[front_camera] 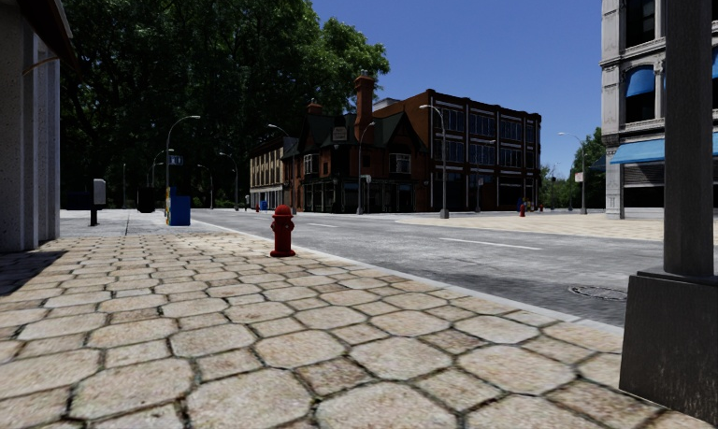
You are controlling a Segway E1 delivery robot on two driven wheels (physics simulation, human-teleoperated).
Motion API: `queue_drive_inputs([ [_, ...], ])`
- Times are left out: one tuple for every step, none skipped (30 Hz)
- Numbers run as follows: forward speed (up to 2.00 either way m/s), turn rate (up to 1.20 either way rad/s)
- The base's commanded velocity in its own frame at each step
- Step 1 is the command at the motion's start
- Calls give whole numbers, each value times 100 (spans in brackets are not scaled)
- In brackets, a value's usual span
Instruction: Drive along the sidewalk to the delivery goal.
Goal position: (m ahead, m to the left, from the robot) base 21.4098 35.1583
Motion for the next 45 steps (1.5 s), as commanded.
queue_drive_inputs([
  [0, 0],
  [0, 0],
  [0, 0],
  [0, 0],
  [0, 0],
  [0, 0],
  [0, 0],
  [0, 0],
  [0, 0],
  [0, 0],
  [0, 0],
  [0, 0],
  [0, 0],
  [0, 0],
  [0, 0],
  [0, 0],
  [0, 0],
  [0, 0],
  [0, 0],
  [0, 0],
  [0, 0],
  [0, 0],
  [0, 0],
  [0, 0],
  [0, 0],
  [0, 0],
  [0, 0],
  [0, 0],
  [0, 0],
  [0, 0],
  [70, 8],
  [86, 18],
  [86, 18],
  [92, 23],
  [93, 24],
  [94, 30],
  [97, 32],
  [97, 32],
  [100, 33],
  [103, 33],
  [105, 33],
  [105, 33],
  [106, 34],
  [113, 34],
  [122, 34],
])
